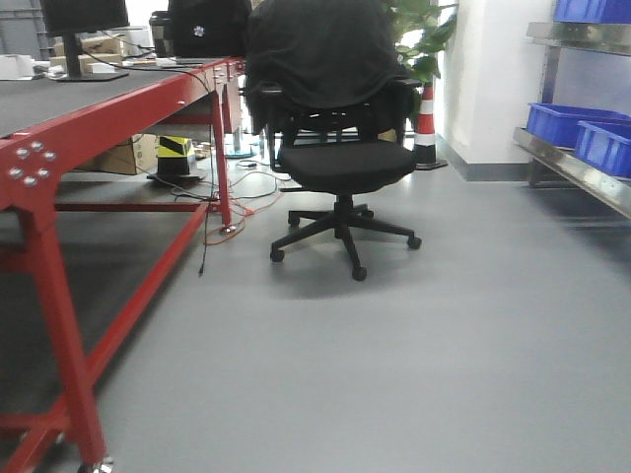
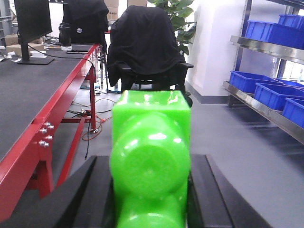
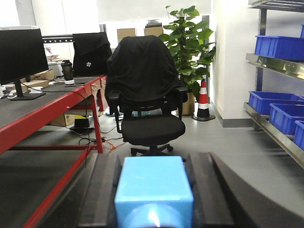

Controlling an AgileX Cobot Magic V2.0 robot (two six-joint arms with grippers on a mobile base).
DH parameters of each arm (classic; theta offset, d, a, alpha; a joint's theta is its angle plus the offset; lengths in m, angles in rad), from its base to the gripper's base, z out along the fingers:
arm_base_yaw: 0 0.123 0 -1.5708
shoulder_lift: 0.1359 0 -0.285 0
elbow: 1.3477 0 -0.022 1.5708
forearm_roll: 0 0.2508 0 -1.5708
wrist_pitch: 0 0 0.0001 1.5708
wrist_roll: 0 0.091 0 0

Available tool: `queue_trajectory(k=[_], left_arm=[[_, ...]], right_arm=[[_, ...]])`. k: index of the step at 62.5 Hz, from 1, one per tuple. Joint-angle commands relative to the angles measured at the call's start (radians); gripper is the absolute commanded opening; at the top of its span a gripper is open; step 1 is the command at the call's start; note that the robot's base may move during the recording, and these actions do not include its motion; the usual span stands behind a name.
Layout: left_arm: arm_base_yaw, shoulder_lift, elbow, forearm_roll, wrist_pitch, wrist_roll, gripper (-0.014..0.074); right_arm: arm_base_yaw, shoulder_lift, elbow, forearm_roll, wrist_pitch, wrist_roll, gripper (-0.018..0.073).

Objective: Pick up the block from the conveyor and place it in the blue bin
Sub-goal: 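Drive the base away from the conveyor toward the blue bin shelves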

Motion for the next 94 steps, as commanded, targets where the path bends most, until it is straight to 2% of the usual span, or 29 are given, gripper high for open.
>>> queue_trajectory(k=[1,94], left_arm=[[-0.006,-0.004,-0.001,0.007,-0.018,-0.004,-0.0111],[-0.006,-0.004,-0.001,0.007,-0.019,-0.004,-0.0111]], right_arm=[[0.0,-0.005,0.001,-0.004,-0.03,-0.003,-0.0162],[0.0,-0.005,0.001,-0.004,-0.03,-0.003,-0.0162]])
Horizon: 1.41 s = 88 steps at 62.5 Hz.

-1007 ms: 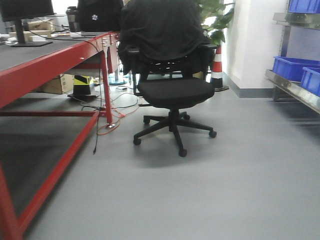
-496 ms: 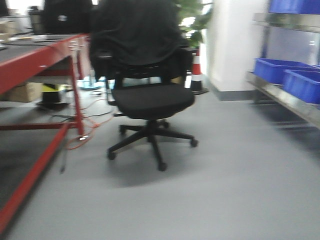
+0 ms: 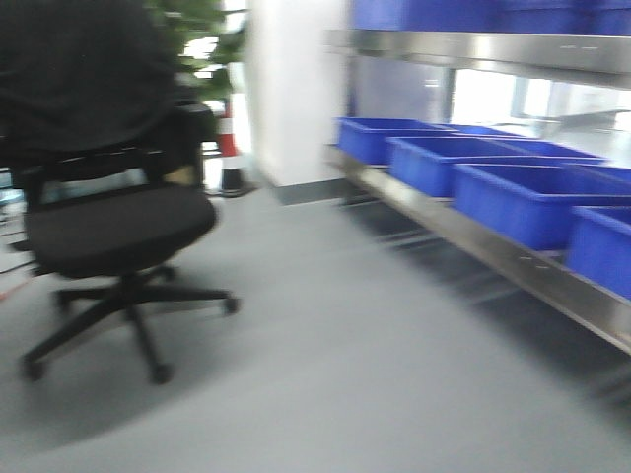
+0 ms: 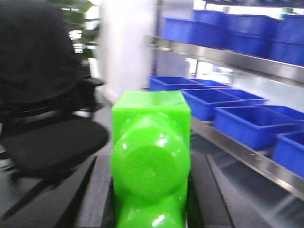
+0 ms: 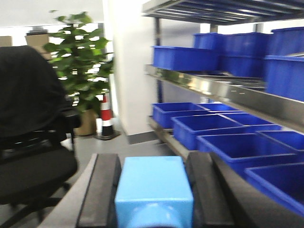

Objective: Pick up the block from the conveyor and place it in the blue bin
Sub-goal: 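Drive the base away from the conveyor toward the blue bin shelves, then move both held blocks over an open blue bin on the shelf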

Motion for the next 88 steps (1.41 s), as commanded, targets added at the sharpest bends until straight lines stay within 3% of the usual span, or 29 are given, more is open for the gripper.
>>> queue_trajectory(k=[1,88], left_arm=[[-0.006,-0.004,-0.002,0.002,-0.019,-0.004,-0.0111],[-0.006,-0.004,-0.002,0.002,-0.019,-0.004,-0.0111]], right_arm=[[0.0,-0.005,0.001,-0.004,-0.025,-0.003,-0.0162],[0.0,-0.005,0.001,-0.004,-0.025,-0.003,-0.0162]])
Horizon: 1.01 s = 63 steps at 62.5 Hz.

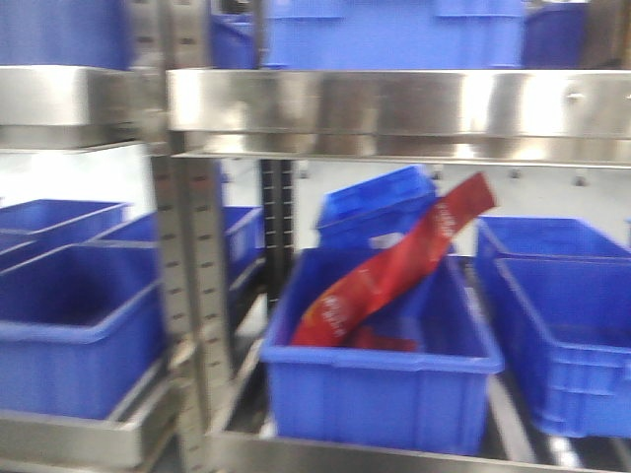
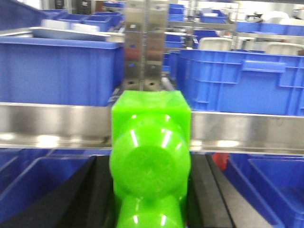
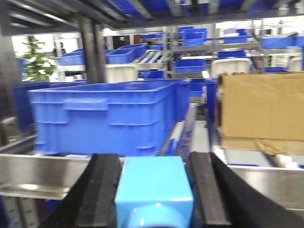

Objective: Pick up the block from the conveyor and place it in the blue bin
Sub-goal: 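Move both held blocks over an open blue bin on the shelf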

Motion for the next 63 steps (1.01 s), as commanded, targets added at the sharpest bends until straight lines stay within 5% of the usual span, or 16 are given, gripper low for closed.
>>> queue_trajectory(k=[1,63], left_arm=[[-0.006,-0.004,-0.002,0.002,-0.019,-0.004,-0.0111],[-0.006,-0.004,-0.002,0.002,-0.019,-0.004,-0.0111]], right_arm=[[0.0,-0.005,0.001,-0.004,-0.025,-0.003,-0.0162],[0.0,-0.005,0.001,-0.004,-0.025,-0.003,-0.0162]])
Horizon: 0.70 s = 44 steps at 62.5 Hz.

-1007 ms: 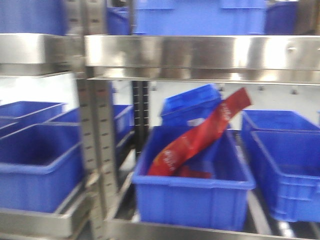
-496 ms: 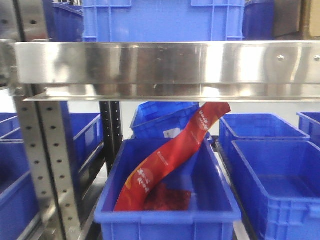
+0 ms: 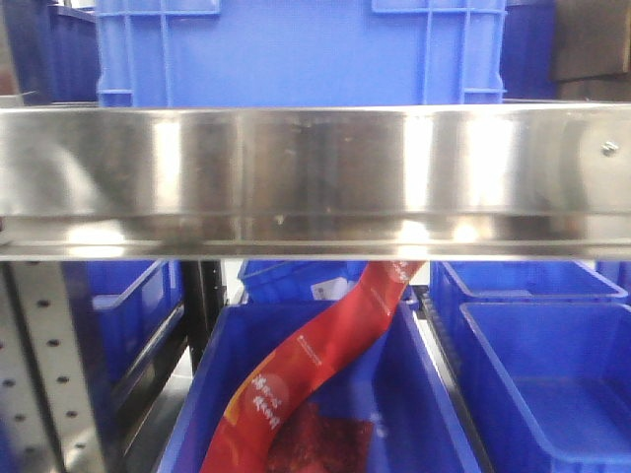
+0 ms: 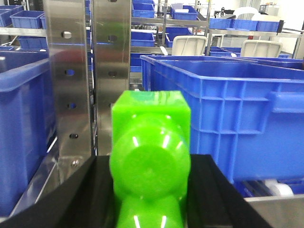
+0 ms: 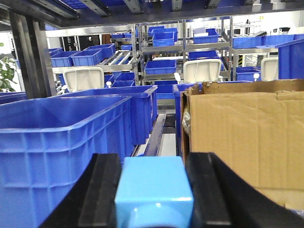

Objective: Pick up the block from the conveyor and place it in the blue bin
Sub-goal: 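Move both held blocks over an open blue bin on the shelf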

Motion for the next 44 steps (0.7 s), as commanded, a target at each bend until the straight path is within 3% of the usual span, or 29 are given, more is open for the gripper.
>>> queue_trajectory(k=[1,44], left_arm=[[-0.006,-0.004,-0.002,0.002,-0.019,-0.004,-0.0111],[-0.006,-0.004,-0.002,0.002,-0.019,-0.004,-0.0111]], right_arm=[[0.0,-0.005,0.001,-0.004,-0.025,-0.003,-0.0162],[0.0,-0.005,0.001,-0.004,-0.025,-0.003,-0.0162]])
